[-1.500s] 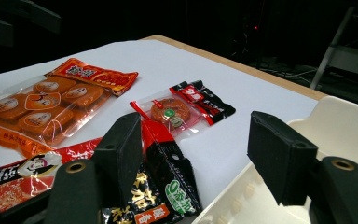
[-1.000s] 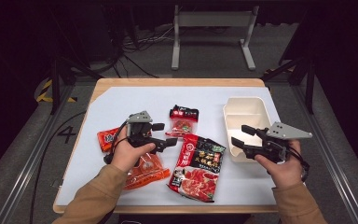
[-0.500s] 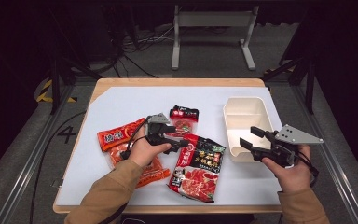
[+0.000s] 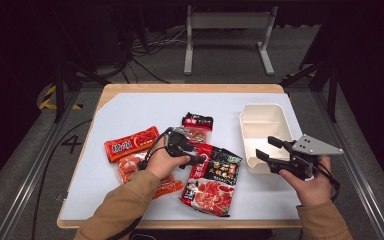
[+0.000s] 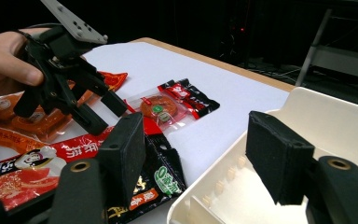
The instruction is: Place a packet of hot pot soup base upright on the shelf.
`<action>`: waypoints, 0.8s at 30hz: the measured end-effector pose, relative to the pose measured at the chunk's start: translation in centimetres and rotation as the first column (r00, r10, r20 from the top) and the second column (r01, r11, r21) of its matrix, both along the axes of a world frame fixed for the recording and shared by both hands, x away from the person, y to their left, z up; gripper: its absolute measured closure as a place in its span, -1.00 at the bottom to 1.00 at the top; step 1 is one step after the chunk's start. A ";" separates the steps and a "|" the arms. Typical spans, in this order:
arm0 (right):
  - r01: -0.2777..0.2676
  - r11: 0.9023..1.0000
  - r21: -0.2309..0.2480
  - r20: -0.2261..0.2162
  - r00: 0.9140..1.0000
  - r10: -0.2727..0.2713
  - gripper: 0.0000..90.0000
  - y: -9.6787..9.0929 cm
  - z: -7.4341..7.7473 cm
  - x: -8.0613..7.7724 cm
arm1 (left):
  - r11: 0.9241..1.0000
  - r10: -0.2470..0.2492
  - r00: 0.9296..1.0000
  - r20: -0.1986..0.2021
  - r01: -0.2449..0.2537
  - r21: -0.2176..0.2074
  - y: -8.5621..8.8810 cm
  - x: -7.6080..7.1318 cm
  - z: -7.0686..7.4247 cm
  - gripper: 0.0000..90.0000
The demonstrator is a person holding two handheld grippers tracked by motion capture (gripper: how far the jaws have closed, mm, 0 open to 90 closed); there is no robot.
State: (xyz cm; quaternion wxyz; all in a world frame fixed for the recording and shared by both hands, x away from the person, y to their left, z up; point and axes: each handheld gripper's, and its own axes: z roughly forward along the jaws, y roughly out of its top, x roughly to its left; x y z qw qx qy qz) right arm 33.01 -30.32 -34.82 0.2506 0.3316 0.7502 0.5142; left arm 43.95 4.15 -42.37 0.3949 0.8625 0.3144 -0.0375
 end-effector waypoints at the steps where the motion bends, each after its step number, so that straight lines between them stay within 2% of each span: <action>1: -0.001 1.000 0.002 -0.001 1.000 0.001 -0.16 0.0 0.0 0.0 | 0.999 0.019 1.000 0.008 -0.019 0.037 -0.1 0.2 -0.1 -0.42; 2: -0.002 1.000 0.002 -0.001 1.000 0.002 -0.16 0.0 0.0 0.0 | 0.997 0.041 0.999 0.001 -0.041 0.069 -0.2 0.3 -0.4 -0.43; 4: -0.006 1.000 0.002 -0.004 1.000 0.006 -0.16 0.1 -0.1 0.1 | 0.997 0.041 0.999 -0.023 -0.039 0.065 -0.4 0.4 -0.6 -0.40; 10: -0.008 1.000 -0.006 -0.011 1.000 0.008 -0.18 0.2 -0.5 0.3 | 0.997 0.036 0.998 -0.049 -0.033 0.067 -1.0 1.0 -0.9 -0.37; 14: -0.010 1.000 -0.003 -0.013 1.000 0.010 -0.18 0.1 -0.5 0.3 | 0.998 0.024 0.997 -0.068 -0.020 0.053 -1.2 1.3 -1.2 -0.27; 15: -0.010 1.000 -0.001 -0.015 1.000 0.009 -0.20 0.1 -0.5 0.3 | 0.998 0.014 0.998 -0.067 -0.011 0.055 -1.3 1.3 -1.4 -0.16; 17: -0.006 1.000 -0.001 -0.011 1.000 0.006 -0.20 0.0 -0.5 0.3 | 0.997 0.008 0.999 -0.054 -0.004 0.078 -1.4 1.2 -1.2 -0.08; 18: -0.005 1.000 0.000 -0.011 1.000 0.005 -0.20 0.0 -0.5 0.3 | 0.997 -0.003 0.999 -0.045 0.006 0.071 -1.4 1.3 -1.3 0.00; 20: -0.004 1.000 -0.002 -0.010 1.000 0.004 -0.20 0.0 -0.6 0.3 | 0.999 -0.015 0.997 -0.079 0.018 0.039 -1.3 1.4 -1.5 0.26; 22: -0.006 1.000 -0.006 -0.011 1.000 0.005 -0.20 0.1 -0.6 0.3 | 0.999 -0.027 0.996 -0.087 0.029 0.024 -1.2 1.4 -1.6 0.39; 24: -0.005 1.000 -0.007 -0.013 1.000 0.005 -0.22 0.1 -0.6 0.2 | 0.999 -0.027 0.995 -0.091 0.028 0.015 -1.1 1.4 -1.5 0.61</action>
